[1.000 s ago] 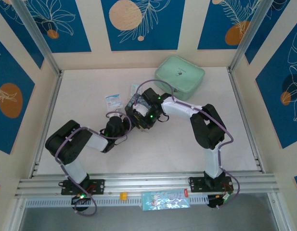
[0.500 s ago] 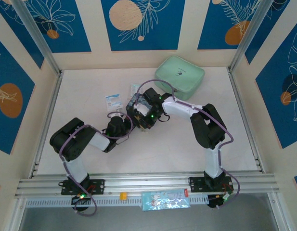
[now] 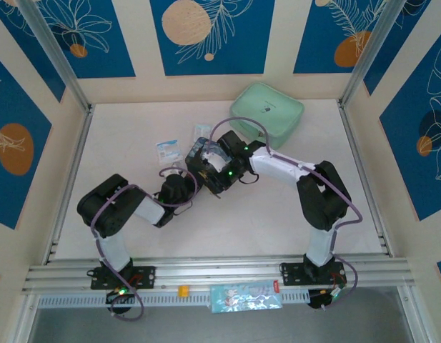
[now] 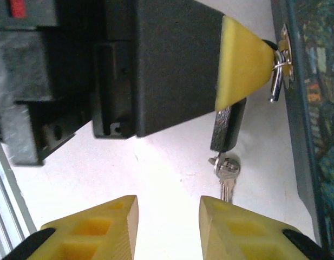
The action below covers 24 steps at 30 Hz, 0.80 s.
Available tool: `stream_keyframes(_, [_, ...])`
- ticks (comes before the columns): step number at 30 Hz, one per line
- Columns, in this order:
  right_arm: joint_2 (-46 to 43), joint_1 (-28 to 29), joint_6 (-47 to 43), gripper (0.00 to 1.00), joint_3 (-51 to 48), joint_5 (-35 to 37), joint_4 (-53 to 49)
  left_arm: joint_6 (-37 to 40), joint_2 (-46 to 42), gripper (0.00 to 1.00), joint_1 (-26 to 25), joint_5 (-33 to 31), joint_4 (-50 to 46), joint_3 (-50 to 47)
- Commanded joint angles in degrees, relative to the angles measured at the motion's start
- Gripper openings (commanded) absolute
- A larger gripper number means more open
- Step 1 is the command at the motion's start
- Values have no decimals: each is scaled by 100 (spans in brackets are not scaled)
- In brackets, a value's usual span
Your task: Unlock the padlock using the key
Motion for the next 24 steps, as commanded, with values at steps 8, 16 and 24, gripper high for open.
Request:
stream_keyframes(8, [-594, -168, 1809, 44, -285, 1502, 478, -314, 291, 0, -124, -633, 574, -192])
stream_keyframes(16, [-500, -226, 3066, 51, -98, 2560, 646, -537, 519, 0, -223, -971, 1114, -351])
stream_keyframes(24, [111, -319, 4041, 52, 282, 2818, 473, -511, 453, 0, -280, -1213, 1209, -439])
